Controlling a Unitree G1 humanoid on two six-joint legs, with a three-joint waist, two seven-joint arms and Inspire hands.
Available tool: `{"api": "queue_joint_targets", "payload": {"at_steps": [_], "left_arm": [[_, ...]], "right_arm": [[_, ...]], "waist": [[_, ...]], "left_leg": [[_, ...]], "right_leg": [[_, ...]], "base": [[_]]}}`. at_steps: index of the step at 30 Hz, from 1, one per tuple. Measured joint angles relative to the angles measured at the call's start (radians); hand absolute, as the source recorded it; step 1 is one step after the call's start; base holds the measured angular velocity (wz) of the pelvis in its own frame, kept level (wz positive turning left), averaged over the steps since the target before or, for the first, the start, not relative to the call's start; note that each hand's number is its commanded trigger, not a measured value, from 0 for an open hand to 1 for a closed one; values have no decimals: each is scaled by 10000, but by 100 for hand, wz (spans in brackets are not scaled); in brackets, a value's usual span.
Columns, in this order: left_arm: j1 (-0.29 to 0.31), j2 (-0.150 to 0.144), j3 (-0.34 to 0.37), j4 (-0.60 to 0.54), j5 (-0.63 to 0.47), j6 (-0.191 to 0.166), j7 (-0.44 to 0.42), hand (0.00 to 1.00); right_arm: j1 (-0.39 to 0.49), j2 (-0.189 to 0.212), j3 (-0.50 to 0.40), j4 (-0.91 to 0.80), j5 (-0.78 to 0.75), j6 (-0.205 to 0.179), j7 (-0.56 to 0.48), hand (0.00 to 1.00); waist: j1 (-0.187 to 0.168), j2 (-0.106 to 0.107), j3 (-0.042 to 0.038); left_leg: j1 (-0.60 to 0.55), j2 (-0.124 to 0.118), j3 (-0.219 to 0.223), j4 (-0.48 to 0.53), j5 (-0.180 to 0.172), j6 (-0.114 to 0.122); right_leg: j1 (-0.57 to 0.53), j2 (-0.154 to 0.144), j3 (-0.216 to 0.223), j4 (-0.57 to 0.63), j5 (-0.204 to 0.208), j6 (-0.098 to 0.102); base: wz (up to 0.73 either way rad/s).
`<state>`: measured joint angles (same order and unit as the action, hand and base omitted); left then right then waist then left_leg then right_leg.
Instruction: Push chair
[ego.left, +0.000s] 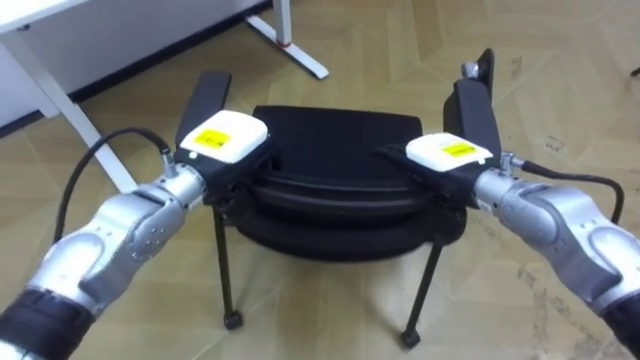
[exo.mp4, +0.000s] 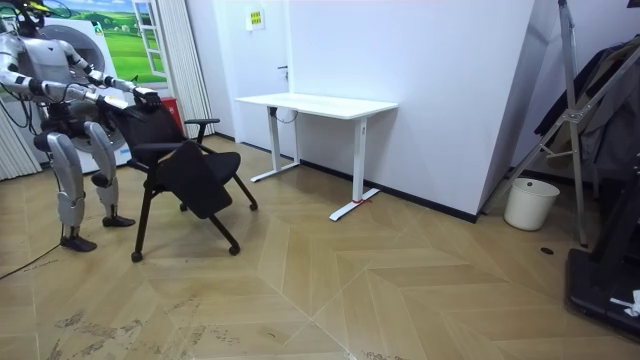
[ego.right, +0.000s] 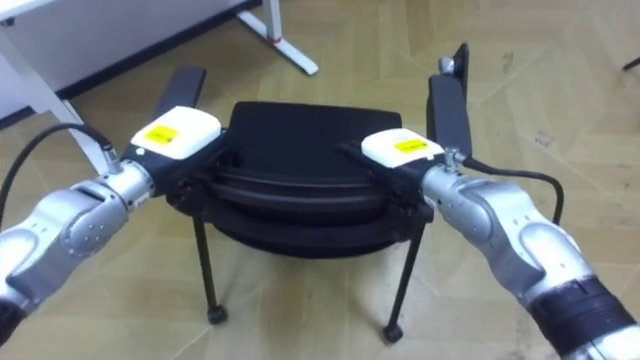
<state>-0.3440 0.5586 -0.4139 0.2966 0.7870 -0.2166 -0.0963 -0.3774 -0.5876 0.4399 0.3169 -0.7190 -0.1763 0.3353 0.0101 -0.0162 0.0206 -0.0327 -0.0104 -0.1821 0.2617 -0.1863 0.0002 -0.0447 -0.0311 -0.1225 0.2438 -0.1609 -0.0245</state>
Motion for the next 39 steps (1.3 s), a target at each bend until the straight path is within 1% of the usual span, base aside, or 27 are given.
{"api": "queue_joint_targets", "payload": {"at_steps": [1,2,3,4,5,7,8,11,13,19,27,35,37,38,39], "left_arm": [[22,-40,-51,25,1,101,-58,100],[19,-41,-55,26,-40,102,-143,100],[19,-47,-59,23,-46,101,-166,100],[19,-71,-63,-3,-41,103,-196,100],[18,-88,-79,-14,-40,118,-212,100],[17,-195,-90,-18,-12,223,-269,100],[17,-224,-89,-19,11,270,-282,100],[16,-222,-86,-18,10,413,-298,100],[16,-221,-86,-18,18,465,-311,100],[3,-208,-79,-20,17,466,-317,100],[-31,-208,-17,-28,17,471,-401,100],[-75,-241,-11,-28,11,576,-435,100],[-116,-296,-7,42,17,582,-426,100],[-277,-375,-8,248,44,517,-419,100],[-380,-419,-8,392,72,447,-411,100]], "right_arm": [[-18,39,3,152,-38,-48,-153,100],[-60,71,3,272,-38,-60,-176,100],[-73,71,3,328,-44,-54,-168,100],[-79,72,0,412,-73,-39,-158,100],[-84,79,1,476,-109,-53,-148,100],[-105,111,0,604,-215,-70,-173,100],[-104,138,1,644,-313,-70,-249,100],[-97,320,1,778,-671,-108,-753,100],[-96,363,2,846,-778,-190,-937,100],[-79,377,2,935,-923,-299,-1219,100],[-80,396,-1,954,-938,-302,-1364,100],[-80,396,1,987,-938,-308,-1500,100],[-79,401,2,1099,-931,-324,-1590,100],[-93,409,-1,1276,-915,-352,-1728,100],[-133,433,-1,1412,-908,-402,-1806,100]], "waist": [[-125,96,-49],[-159,100,-46],[-185,90,-42],[-278,66,-47],[-299,21,-43],[-307,5,-47],[-308,5,-46],[-329,21,-36],[-336,39,-28],[-337,39,-28],[-363,36,-29],[-370,31,-31],[-390,4,-14],[-396,-55,23],[-394,-78,34]], "left_leg": [[42,77,349,-49,-58,-80],[66,180,961,-127,-56,-76],[77,218,1213,-185,-54,-72],[144,278,1575,-308,-49,-63],[185,259,1672,-315,-38,-44],[257,128,1694,-311,-38,-39],[266,111,1716,-311,-39,-36],[272,122,1757,-310,-40,-34],[271,139,1758,-311,-39,-32],[270,133,1783,-311,-39,-32],[262,135,1788,-314,-39,-32],[201,141,1782,-290,-39,-32],[132,148,1762,-175,-39,-32],[39,175,1763,8,-39,-33],[-16,188,1762,86,-41,-34]], "right_leg": [[74,-30,-251,82,18,3],[109,-13,-282,100,18,3],[132,1,-294,96,18,4],[189,17,-321,35,12,14],[270,13,-291,-77,9,23],[334,42,-286,-93,-12,63],[341,27,-276,-93,-16,72],[337,36,-257,-96,-17,75],[336,55,-258,-101,-20,71],[357,62,-203,-172,-28,59],[374,70,-224,-226,-29,61],[327,58,-273,-219,-28,60],[337,36,-361,-173,-28,59],[305,-9,-448,-54,-40,57],[281,-27,-488,-3,-43,57]], "base": [[32],[20],[17],[14],[5],[-5],[0],[-1],[0],[0],[0],[0],[9],[16],[16]]}}
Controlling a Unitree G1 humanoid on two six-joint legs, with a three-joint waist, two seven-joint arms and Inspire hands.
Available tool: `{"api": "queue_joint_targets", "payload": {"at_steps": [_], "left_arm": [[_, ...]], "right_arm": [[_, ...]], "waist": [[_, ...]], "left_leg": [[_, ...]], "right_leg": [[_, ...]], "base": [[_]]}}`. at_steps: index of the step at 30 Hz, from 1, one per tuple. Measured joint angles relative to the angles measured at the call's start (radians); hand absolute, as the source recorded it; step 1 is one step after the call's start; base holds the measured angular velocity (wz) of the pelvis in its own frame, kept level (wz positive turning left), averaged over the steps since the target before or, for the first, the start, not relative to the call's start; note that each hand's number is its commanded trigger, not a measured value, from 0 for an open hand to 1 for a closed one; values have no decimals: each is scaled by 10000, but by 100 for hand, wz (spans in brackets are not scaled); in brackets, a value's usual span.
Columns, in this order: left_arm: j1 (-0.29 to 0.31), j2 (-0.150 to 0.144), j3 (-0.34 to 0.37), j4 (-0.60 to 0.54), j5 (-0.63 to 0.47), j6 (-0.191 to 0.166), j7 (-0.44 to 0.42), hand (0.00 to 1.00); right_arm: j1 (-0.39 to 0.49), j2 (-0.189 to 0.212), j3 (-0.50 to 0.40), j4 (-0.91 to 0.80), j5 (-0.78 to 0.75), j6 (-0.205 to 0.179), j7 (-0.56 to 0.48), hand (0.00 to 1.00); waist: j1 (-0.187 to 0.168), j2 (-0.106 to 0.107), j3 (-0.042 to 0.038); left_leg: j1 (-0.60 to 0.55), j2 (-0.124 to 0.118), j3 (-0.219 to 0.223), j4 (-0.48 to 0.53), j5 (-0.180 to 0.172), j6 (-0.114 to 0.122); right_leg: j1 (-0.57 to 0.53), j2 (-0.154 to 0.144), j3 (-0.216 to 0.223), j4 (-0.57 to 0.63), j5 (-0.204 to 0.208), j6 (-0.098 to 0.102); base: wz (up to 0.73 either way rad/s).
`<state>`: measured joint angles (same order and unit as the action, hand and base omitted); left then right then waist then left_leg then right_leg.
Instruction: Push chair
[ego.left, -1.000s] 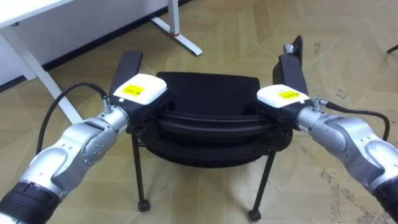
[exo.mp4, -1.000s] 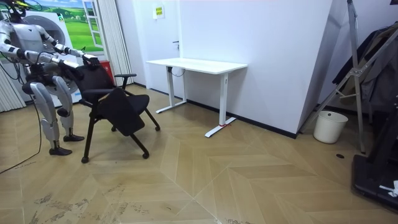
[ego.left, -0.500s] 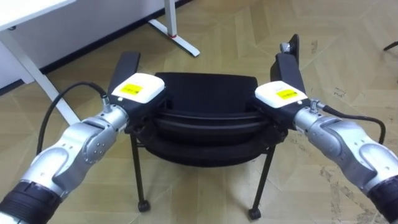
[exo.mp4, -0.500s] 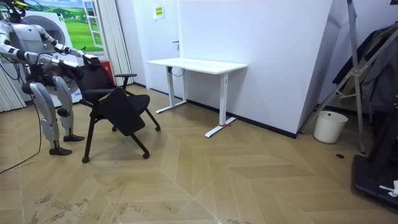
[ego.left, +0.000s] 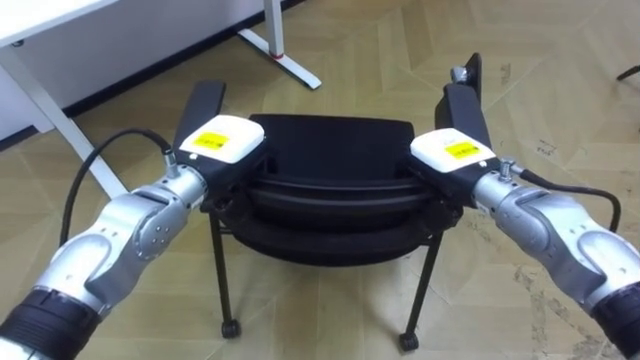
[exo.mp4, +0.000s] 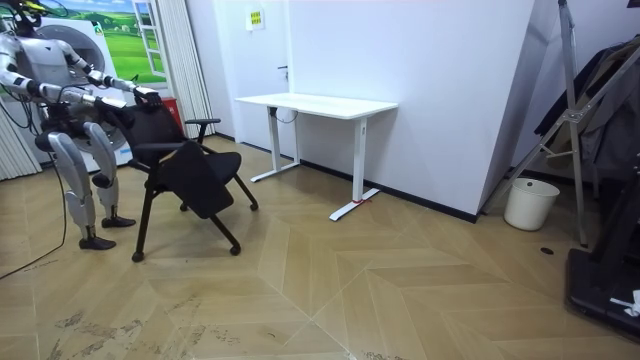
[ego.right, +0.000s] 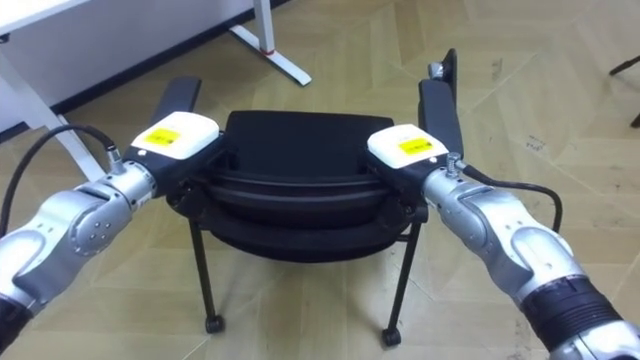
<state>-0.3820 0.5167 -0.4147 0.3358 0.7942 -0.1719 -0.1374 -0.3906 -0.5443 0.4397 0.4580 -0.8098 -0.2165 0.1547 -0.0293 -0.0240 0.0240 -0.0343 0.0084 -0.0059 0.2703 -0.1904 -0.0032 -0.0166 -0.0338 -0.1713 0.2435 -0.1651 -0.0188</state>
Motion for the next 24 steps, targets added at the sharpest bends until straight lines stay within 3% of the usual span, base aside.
{"api": "queue_joint_targets", "payload": {"at_steps": [6,7,11,14,15,17,21,24], "left_arm": [[-1111,-373,-19,1354,55,-375,639,100],[-1290,-470,-32,1678,62,-381,810,100],[-1735,-670,-24,2411,77,-477,1253,100],[-2139,-915,-107,3163,45,-480,1667,100],[-2175,-948,-140,3269,45,-462,1777,100],[-2220,-1048,-156,3591,47,-506,2276,100],[-2280,-1172,-222,3930,3,-525,2822,100],[-2316,-1188,-219,3931,2,-550,3055,100]], "right_arm": [[-685,240,30,1223,151,-154,-903,100],[-892,386,62,1580,155,-153,-1034,100],[-1300,552,57,2082,174,-164,-1253,100],[-1494,695,88,2530,167,-231,-1660,100],[-1495,694,88,2543,160,-232,-1731,100],[-1491,700,93,2591,55,-242,-2137,100],[-1517,670,144,2600,-192,-260,-2721,100],[-1524,608,162,2587,-258,-264,-3151,100]], "waist": [[-2,-266,205],[-8,-282,245],[-82,-206,327],[-274,-294,411],[-278,-288,406],[-290,-197,472],[-371,33,493],[-355,88,439]], "left_leg": [[-912,112,131,878,-182,60],[-1123,208,309,1287,-353,48],[-2004,468,349,2919,-1020,-31],[-2326,544,600,3685,-1262,-49],[-2412,573,648,3843,-1312,-50],[-2580,683,741,4295,-1472,-98],[-2902,865,1116,4800,-1468,-94],[-3250,850,1188,4951,-1435,-119]], "right_leg": [[-836,-153,-284,1045,-318,-155],[-981,-158,-368,1376,-476,-189],[-1601,-210,-608,2773,-1162,-340],[-1862,-463,-810,3807,-1777,-376],[-1948,-484,-810,3980,-1897,-386],[-2115,-517,-828,4461,-2168,-475],[-2210,-474,-859,4697,-2292,-503],[-2527,-548,-752,4870,-2268,-552]], "base": [[16],[10],[14],[35],[22],[6],[12],[-4]]}}
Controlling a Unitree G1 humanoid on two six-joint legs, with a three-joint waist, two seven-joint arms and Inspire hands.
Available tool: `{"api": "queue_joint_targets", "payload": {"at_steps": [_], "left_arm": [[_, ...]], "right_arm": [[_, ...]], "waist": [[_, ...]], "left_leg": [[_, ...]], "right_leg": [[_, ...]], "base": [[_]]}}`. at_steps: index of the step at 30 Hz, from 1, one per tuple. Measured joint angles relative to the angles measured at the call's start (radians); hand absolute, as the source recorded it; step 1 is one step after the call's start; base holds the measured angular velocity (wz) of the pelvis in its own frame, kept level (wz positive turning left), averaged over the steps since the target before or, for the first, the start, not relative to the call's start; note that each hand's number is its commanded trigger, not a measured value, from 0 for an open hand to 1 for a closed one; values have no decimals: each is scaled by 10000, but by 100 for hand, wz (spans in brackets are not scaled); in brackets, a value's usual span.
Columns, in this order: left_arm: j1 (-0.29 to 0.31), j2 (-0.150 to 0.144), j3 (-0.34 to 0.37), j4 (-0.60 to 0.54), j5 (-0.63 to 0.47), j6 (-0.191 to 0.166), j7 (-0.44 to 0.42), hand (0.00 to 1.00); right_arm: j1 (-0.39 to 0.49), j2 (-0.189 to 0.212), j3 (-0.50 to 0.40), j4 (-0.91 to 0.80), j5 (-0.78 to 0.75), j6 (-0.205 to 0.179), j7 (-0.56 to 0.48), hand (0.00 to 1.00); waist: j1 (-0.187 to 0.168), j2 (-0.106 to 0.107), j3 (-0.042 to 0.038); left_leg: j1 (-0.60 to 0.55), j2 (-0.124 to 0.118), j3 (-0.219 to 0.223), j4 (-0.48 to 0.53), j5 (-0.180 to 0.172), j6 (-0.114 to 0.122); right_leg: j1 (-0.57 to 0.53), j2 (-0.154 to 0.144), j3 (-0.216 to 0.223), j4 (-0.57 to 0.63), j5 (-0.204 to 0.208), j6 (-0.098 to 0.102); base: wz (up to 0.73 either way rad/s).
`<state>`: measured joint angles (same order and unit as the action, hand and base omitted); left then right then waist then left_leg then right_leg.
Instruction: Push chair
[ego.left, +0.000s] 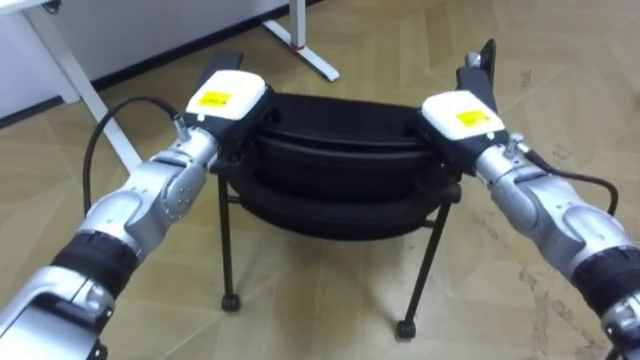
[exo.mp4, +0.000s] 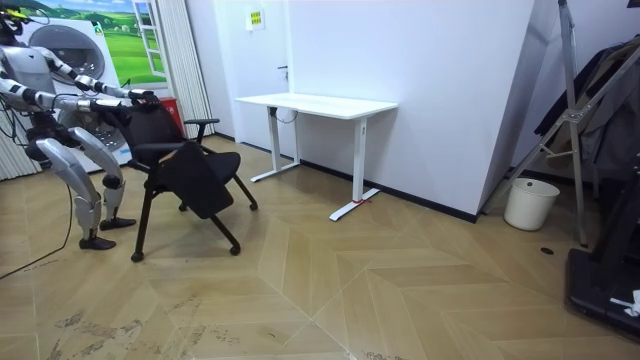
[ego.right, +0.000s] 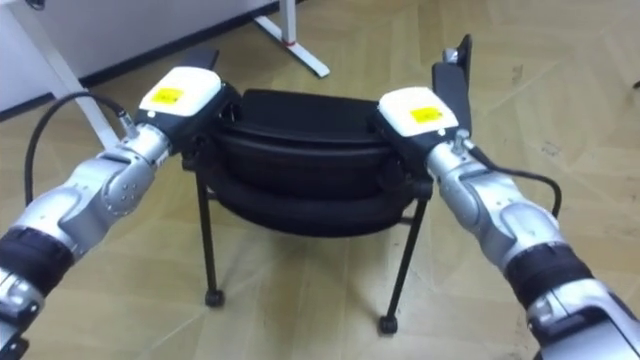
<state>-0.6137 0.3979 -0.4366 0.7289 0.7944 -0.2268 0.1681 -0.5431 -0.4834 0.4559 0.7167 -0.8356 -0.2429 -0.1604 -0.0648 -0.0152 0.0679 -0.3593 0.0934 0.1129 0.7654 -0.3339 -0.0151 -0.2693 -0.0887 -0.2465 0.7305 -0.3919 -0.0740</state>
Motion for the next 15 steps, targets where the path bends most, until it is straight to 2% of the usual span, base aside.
{"api": "queue_joint_targets", "payload": {"at_steps": [1,2,3,4,5,9,12,13,14,15], "left_arm": [[-84,-15,-6,-1,0,-29,111,100],[-166,-31,-9,-2,0,-54,233,100],[-192,-58,-10,-2,1,-54,274,100],[-198,-101,-9,10,4,-54,372,100],[-198,-142,-11,14,1,-52,426,100],[-204,-162,-18,26,0,-45,582,100],[-233,-182,-11,8,-46,-45,587,100],[-261,-195,-11,24,-47,-44,571,100],[-268,-255,-9,76,-47,-29,572,100],[-270,-276,-9,91,-47,-23,570,100]], "right_arm": [[-19,-70,-2,-1,7,0,-220,100],[-68,-139,-10,-2,32,1,-376,100],[-73,-163,-21,7,32,11,-442,100],[-83,-161,-24,66,30,41,-577,100],[-82,-162,-19,114,29,56,-713,100],[-88,-159,37,123,15,169,-915,100],[-90,-139,4,140,-13,227,-993,100],[-70,-145,2,168,34,227,-993,100],[-18,-142,2,176,52,227,-993,100],[-3,-133,4,180,54,227,-990,100]], "waist": [[-27,-20,-3],[-72,-83,1],[-68,-119,-2],[-45,-140,-7],[77,-146,-11],[221,-169,-21],[288,-265,-34],[358,-513,-46],[353,-611,1],[361,-695,-36]], "left_leg": [[-147,-11,78,-93,1,-1],[-326,9,308,-197,106,176],[-346,13,434,-206,149,251],[-339,17,587,-209,156,316],[-315,20,711,-228,110,402],[-322,88,873,-197,35,511],[-367,7,940,-330,-57,569],[-290,16,1269,-259,-132,660],[-226,27,1388,109,-378,645],[-218,59,1372,343,-524,610]], "right_leg": [[-187,-103,11,88,-3,25],[-384,-229,46,258,-26,92],[-458,-294,77,326,-30,126],[-544,-325,156,365,36,284],[-631,-332,239,388,56,316],[-764,-359,249,386,130,282],[-849,-426,315,506,63,484],[-1023,-779,330,1302,-69,807],[-1157,-1282,114,2772,-85,865],[-1161,-1462,7,3249,-45,857]], "base": [[8],[7],[-4],[-22],[-27],[-16],[-5],[6],[9],[0]]}}
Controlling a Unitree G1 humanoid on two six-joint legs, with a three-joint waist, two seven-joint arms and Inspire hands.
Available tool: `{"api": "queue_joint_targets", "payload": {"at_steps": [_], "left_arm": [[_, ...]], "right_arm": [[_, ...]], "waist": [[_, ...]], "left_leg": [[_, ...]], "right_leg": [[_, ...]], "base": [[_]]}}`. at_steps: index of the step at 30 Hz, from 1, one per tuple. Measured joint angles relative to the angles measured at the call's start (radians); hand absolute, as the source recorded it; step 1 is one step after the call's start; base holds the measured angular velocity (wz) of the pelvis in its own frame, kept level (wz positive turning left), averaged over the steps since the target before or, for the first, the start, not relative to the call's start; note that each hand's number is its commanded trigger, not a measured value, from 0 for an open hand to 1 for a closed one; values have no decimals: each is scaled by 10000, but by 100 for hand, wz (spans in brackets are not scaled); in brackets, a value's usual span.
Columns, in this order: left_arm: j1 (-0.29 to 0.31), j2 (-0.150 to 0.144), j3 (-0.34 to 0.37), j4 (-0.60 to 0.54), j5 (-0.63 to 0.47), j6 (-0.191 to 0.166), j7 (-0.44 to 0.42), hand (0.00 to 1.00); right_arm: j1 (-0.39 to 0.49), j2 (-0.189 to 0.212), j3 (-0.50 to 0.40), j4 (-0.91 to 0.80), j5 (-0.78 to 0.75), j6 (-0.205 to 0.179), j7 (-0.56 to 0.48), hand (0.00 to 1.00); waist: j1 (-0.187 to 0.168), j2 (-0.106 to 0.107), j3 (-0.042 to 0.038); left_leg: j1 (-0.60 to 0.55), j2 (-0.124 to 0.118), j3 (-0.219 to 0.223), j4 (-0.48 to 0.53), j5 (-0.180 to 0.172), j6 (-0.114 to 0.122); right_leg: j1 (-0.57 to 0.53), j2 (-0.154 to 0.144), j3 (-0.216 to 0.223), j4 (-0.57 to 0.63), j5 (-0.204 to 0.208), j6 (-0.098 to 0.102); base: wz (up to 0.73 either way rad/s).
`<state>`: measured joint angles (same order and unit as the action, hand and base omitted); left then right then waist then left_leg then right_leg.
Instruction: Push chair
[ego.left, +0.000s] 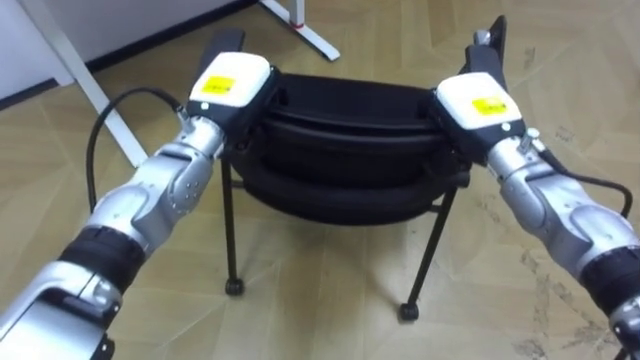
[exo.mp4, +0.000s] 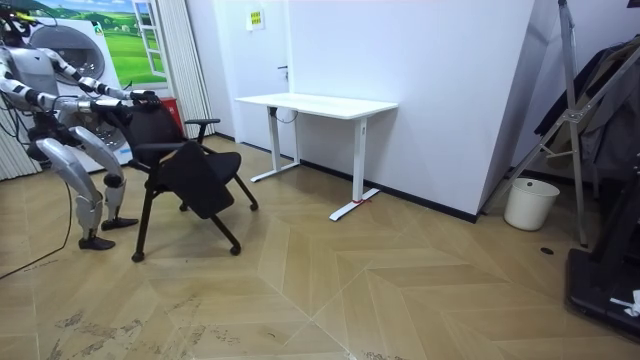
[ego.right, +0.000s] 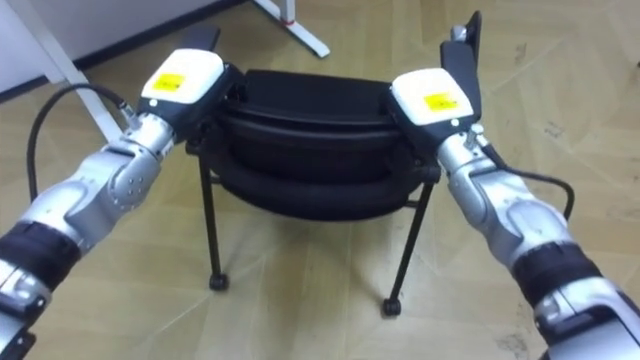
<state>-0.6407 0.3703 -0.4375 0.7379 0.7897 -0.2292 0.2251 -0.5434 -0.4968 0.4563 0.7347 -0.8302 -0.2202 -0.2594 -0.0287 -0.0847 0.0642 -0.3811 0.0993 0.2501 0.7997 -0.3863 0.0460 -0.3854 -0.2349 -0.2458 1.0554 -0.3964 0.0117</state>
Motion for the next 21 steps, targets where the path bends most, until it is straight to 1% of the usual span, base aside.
{"api": "queue_joint_targets", "payload": {"at_steps": [1,2,3,4,6,7,8,9,10,11,12,13,14,15,16,17,18,19,20,21], "left_arm": [[-16,22,33,82,-10,-6,4,100],[-41,31,85,136,-30,-5,15,100],[-82,39,125,193,-55,-13,32,100],[-221,29,108,357,-127,-27,67,100],[-276,30,123,403,-200,10,123,100],[-375,81,88,432,-332,2,129,100],[-519,140,26,514,-404,-34,185,100],[-555,139,-3,570,-443,-34,235,100],[-593,201,-36,637,-568,-45,316,100],[-595,267,-66,734,-716,-67,405,100],[-590,282,-85,788,-740,-68,445,100],[-571,374,-89,860,-738,-69,483,100],[-530,458,-167,904,-742,-67,500,100],[-530,501,-220,896,-768,-69,500,100],[-578,550,-316,890,-807,-70,533,100],[-617,539,-340,890,-814,-70,566,100],[-633,525,-335,891,-820,-69,579,100],[-632,521,-334,898,-855,-65,640,100],[-631,511,-329,900,-878,-31,716,100],[-632,504,-326,900,-879,-5,746,100]], "right_arm": [[-50,61,19,4,-3,13,19,100],[-150,119,37,9,-49,78,19,100],[-223,147,46,10,-63,122,12,100],[-359,151,119,10,-84,218,-6,100],[-515,175,210,24,-82,336,-27,100],[-596,146,252,26,-83,349,-115,100],[-727,134,340,38,-85,414,-241,100],[-750,142,366,46,-78,451,-282,100],[-843,153,465,46,-81,487,-350,100],[-926,253,517,45,-211,539,-379,100],[-932,309,527,44,-290,557,-401,100],[-911,437,529,44,-386,566,-428,100],[-795,568,538,48,-386,593,-438,100],[-765,597,538,48,-382,595,-438,100],[-771,613,532,61,-363,621,-438,100],[-834,602,532,113,-345,642,-438,100],[-865,587,532,124,-344,642,-437,100],[-945,587,546,167,-346,645,-437,100],[-1037,574,621,190,-345,651,-432,100],[-1060,572,636,189,-344,664,-431,100]], "waist": [[56,52,26],[168,198,28],[237,265,56],[373,368,125],[400,520,161],[427,627,170],[464,782,284],[485,851,318],[618,872,330],[653,960,383],[652,999,388],[611,961,372],[504,776,231],[458,655,124],[439,634,128],[528,627,121],[583,632,118],[650,634,117],[638,618,116],[627,604,116]], "left_leg": [[-47,138,-39,539,-313,-103],[-161,262,-122,930,-541,-193],[-191,318,-127,1067,-620,-209],[-228,338,-159,1217,-715,-195],[-350,423,-209,1378,-766,-195],[-480,489,-271,1437,-769,-194],[-534,571,-414,1483,-767,-192],[-548,648,-447,1494,-767,-193],[-589,636,-497,1485,-779,-218],[-605,569,-749,1487,-789,-291],[-617,526,-927,1488,-789,-348],[-641,390,-1276,1494,-772,-483],[-737,341,-1551,1513,-793,-668],[-805,334,-1686,1529,-781,-729],[-848,433,-1810,1546,-783,-927],[-844,631,-1787,1515,-753,-996],[-839,716,-1760,1497,-740,-1027],[-810,857,-1696,1425,-712,-1169],[-793,868,-1714,1303,-633,-1312],[-786,867,-1731,1246,-600,-1368]], "right_leg": [[-179,-62,-104,526,111,86],[-365,46,-67,886,177,188],[-442,70,-51,1026,222,176],[-562,62,-67,1212,284,145],[-708,122,-73,1320,362,42],[-889,221,-55,1344,480,14],[-1123,367,10,1424,722,22],[-1251,439,56,1431,593,82],[-1556,507,269,988,302,222],[-1752,569,425,107,227,215],[-1807,566,494,-412,249,222],[-1898,547,649,-1349,447,236],[-1856,478,559,-1415,701,168],[-1846,496,453,-1402,686,16],[-1773,642,275,-1417,617,-157],[-1746,658,58,-1432,619,-329],[-1748,645,-35,-1429,632,-411],[-1743,615,-195,-1412,624,-553],[-1730,588,-286,-1396,632,-765],[-1731,598,-297,-1389,634,-842]], "base": [[-19],[-33],[-44],[-38],[-20],[-10],[-16],[-34],[-37],[-25],[13],[47],[56],[57],[33],[16],[-8],[-3],[5],[17]]}}
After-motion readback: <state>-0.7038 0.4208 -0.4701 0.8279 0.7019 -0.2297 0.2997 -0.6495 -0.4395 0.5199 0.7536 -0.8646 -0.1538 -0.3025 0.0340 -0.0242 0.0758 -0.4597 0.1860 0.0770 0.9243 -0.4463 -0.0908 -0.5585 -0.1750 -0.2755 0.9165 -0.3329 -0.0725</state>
